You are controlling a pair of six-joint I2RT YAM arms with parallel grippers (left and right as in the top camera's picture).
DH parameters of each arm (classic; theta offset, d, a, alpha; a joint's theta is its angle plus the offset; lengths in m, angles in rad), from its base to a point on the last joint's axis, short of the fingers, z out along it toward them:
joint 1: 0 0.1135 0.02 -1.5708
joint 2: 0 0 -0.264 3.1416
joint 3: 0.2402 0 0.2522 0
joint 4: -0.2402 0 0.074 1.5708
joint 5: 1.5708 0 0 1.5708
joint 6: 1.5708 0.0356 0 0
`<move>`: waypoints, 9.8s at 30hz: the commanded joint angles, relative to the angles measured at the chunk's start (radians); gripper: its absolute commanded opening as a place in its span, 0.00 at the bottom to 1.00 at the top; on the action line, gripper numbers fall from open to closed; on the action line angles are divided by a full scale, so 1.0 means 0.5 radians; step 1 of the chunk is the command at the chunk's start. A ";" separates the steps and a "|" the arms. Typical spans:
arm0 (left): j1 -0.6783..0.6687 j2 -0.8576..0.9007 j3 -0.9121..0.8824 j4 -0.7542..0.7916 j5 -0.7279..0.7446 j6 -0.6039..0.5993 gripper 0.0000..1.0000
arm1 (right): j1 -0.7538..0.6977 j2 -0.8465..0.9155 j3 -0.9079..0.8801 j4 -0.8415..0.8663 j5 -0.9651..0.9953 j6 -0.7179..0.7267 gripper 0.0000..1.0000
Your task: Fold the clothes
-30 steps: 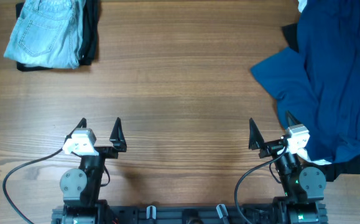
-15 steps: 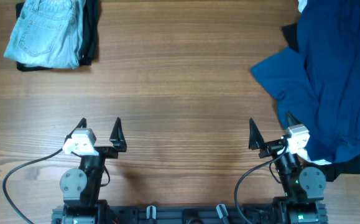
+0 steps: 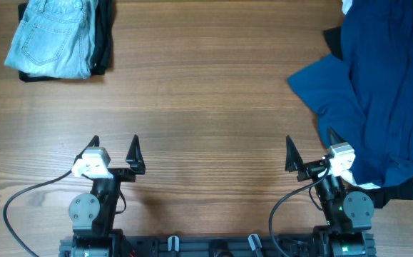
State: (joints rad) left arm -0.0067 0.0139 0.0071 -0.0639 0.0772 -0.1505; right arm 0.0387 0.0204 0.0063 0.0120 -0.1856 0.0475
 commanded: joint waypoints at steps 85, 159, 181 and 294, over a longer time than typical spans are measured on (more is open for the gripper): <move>0.792 2.748 2.451 -1.511 0.248 -0.140 0.79 | 1.196 3.838 3.994 -2.248 -0.206 0.164 0.04; 0.190 3.020 2.519 -1.543 0.382 0.018 0.96 | 1.388 3.391 3.426 -1.387 -0.582 0.645 0.04; 0.139 3.021 2.510 -1.572 0.382 0.063 0.98 | -0.059 4.334 3.597 -1.622 0.254 0.856 0.80; 0.139 3.047 2.270 -1.357 0.381 0.069 1.00 | -0.743 4.973 3.683 -0.577 0.409 0.166 0.91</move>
State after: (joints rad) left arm 0.0662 1.5326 1.1698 -0.7780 0.2668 -0.1318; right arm -0.2584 2.4371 1.8523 -0.2668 -0.0322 0.1360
